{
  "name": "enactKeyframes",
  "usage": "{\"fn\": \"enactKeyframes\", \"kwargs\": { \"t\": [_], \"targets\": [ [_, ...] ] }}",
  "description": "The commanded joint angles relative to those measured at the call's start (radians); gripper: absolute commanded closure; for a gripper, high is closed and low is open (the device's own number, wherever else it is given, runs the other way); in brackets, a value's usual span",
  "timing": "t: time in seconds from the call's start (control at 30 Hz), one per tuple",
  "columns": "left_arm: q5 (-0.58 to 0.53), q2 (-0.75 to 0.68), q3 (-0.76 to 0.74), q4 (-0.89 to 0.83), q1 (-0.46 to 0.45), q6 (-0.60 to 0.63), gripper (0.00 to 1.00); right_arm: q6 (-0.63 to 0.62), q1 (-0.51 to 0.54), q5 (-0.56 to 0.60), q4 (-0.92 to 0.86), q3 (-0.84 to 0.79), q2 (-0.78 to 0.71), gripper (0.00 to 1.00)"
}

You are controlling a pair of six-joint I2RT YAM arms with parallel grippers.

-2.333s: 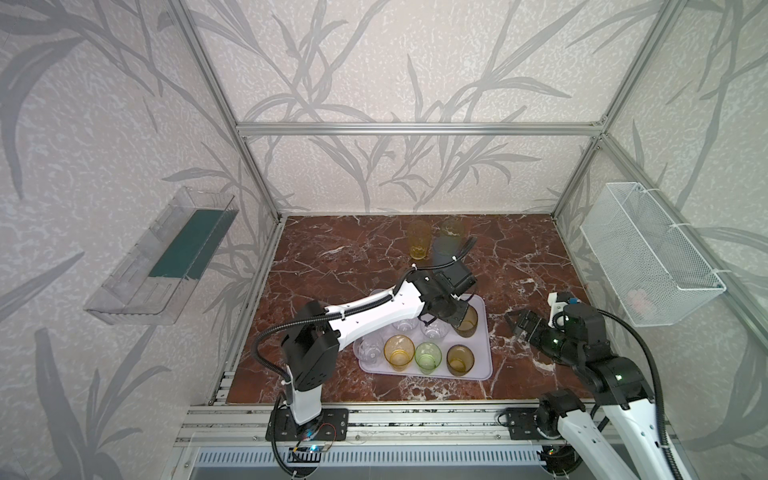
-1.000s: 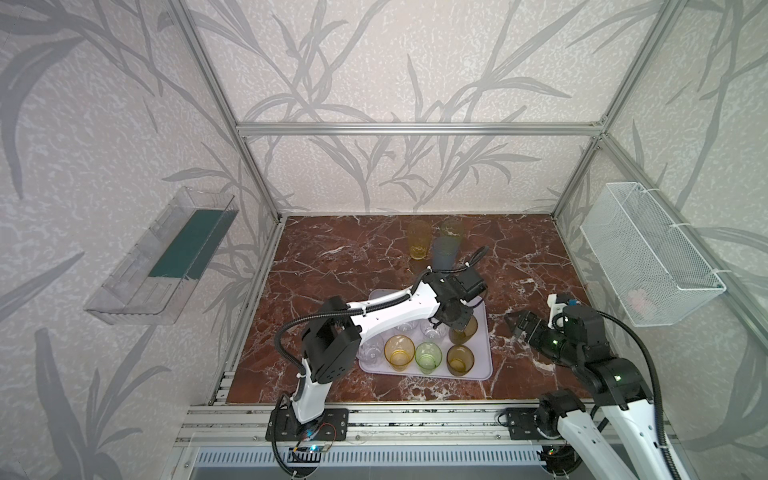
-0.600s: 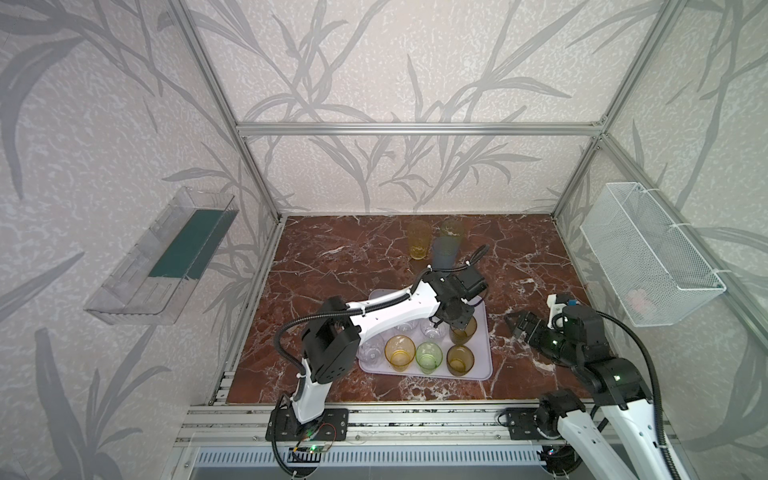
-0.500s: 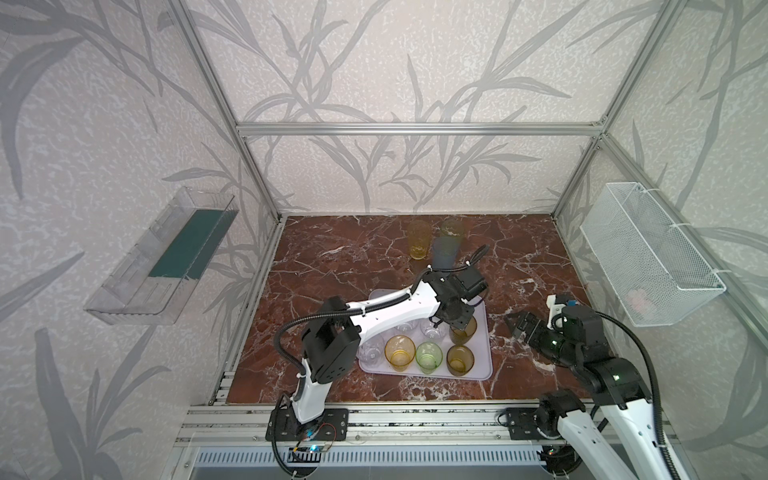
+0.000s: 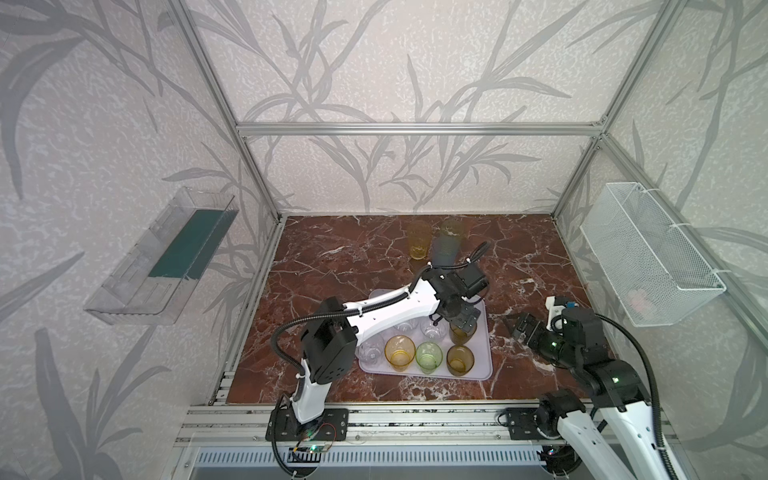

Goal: Place the glasses into the tray
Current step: 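Lower the olive textured glass onto the tray's far corner, then open the left gripper and draw it back from the tray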

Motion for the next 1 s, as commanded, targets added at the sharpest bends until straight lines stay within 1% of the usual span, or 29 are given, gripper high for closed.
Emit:
{"fn": "enactKeyframes", "kwargs": {
  "t": [0.0,0.23,0.33,0.43,0.6,0.73,0.97],
  "targets": [
    [-0.044,-0.034,0.057,-0.074,-0.006,0.014,0.01,0.011,-0.005,-0.023,0.036,-0.020,-0.004,0.01],
    [-0.081,-0.044,0.102,-0.133,-0.006,0.016,0.01,0.029,-0.005,-0.069,0.078,-0.044,-0.012,0.01],
    [-0.124,-0.048,0.115,-0.149,-0.004,-0.013,0.01,0.032,-0.005,-0.078,0.088,-0.046,-0.015,0.01],
    [-0.163,-0.049,0.123,-0.149,-0.005,-0.009,0.01,0.031,-0.005,-0.081,0.097,-0.051,-0.020,0.01],
    [-0.223,-0.040,0.160,-0.155,0.002,0.016,0.01,0.017,-0.005,-0.131,0.122,-0.058,-0.026,0.01],
    [-0.256,-0.032,0.200,-0.157,0.035,0.041,0.01,0.004,-0.005,-0.188,0.158,-0.063,-0.041,0.01],
    [-0.196,-0.026,0.286,-0.149,0.165,0.058,0.01,-0.046,-0.005,-0.195,0.122,-0.042,-0.077,0.01]
  ]
}}
